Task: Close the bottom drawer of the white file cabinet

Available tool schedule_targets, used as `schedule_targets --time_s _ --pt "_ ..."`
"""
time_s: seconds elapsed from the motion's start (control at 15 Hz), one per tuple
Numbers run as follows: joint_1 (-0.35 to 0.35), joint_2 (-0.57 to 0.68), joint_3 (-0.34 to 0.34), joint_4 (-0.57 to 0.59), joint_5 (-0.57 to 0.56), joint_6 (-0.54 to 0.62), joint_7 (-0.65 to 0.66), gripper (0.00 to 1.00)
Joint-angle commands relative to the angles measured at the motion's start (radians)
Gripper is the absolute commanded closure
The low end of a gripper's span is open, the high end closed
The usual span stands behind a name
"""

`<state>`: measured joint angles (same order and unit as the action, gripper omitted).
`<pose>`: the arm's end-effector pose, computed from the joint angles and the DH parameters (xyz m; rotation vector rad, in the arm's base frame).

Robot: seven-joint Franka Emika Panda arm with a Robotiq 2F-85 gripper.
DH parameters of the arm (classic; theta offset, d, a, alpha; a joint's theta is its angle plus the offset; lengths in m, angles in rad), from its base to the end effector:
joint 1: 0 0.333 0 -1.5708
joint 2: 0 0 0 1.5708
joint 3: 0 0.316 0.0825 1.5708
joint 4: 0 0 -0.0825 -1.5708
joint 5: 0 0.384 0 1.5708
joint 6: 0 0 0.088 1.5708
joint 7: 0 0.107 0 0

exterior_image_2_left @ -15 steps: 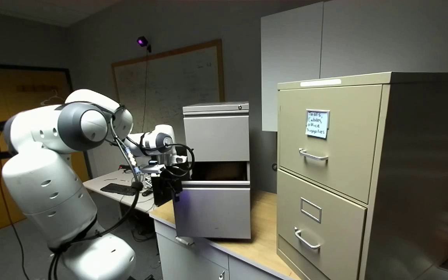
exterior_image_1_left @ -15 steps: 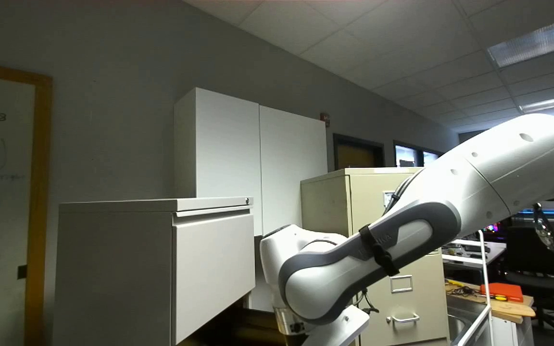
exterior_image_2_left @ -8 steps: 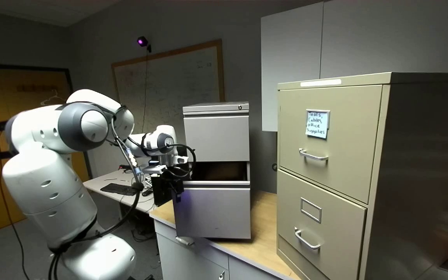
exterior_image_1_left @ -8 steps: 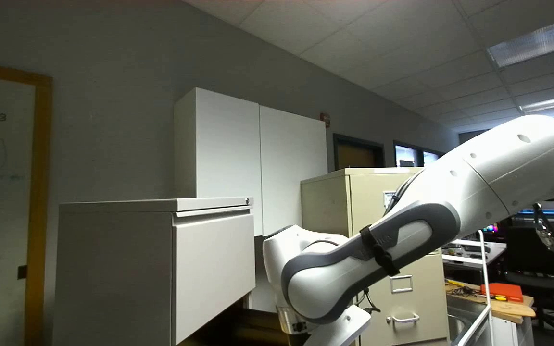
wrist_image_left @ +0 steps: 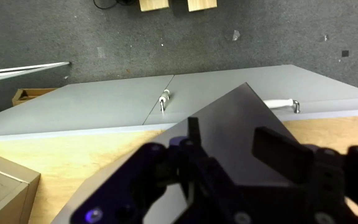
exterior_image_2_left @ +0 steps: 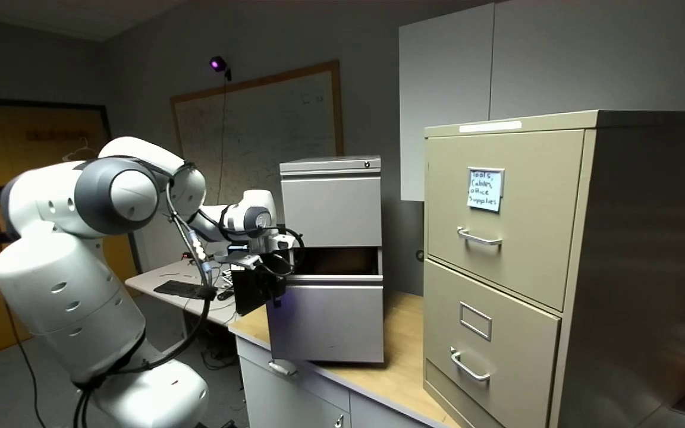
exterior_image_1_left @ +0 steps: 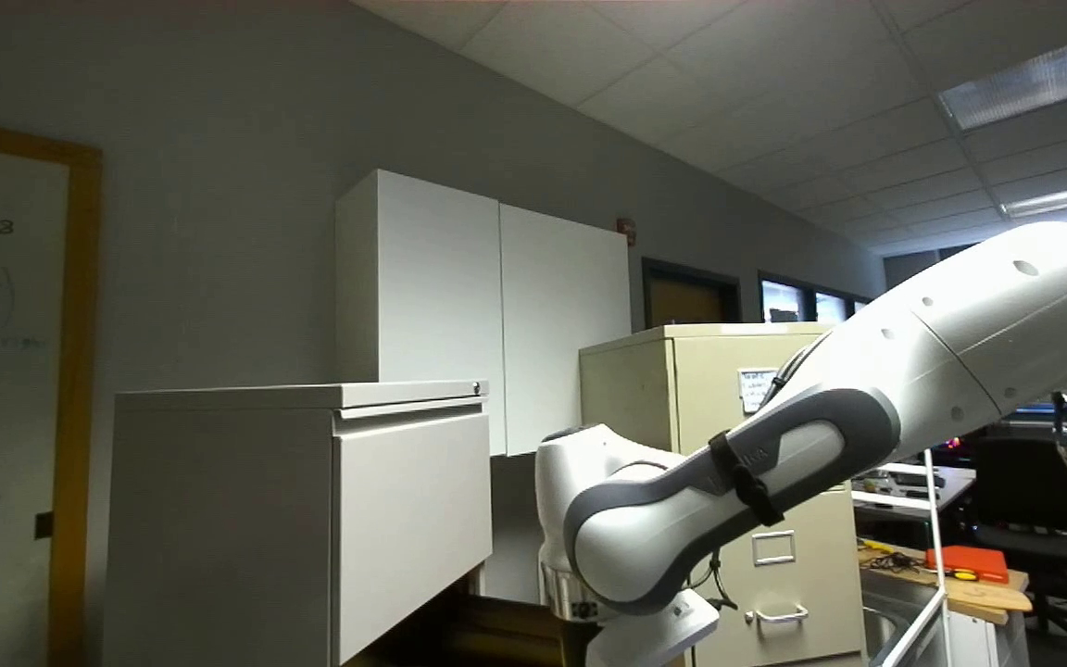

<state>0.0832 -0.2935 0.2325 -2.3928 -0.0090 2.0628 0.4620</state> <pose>0.4231 0.1395 0.4233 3.0470 -0.2335 -0.0198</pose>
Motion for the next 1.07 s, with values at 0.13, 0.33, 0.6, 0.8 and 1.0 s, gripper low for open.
schedule_targets --time_s 0.13,0.33,0.6,0.8,1.0 --pt "-0.015 -0.06 -0.082 -0.089 0.124 0.259 -0.061 0.96" --pt "0.005 -0.059 -0.121 -0.112 0.251 0.366 -0.151 1.0" --pt "0.055 -0.042 -0.192 -0.113 0.45 0.437 -0.334 0.99" --pt "0.078 -0.045 -0.238 -0.074 0.551 0.412 -0.474 0.99" --pt "0.087 -0.05 -0.275 -0.025 0.599 0.417 -0.575 0.99"
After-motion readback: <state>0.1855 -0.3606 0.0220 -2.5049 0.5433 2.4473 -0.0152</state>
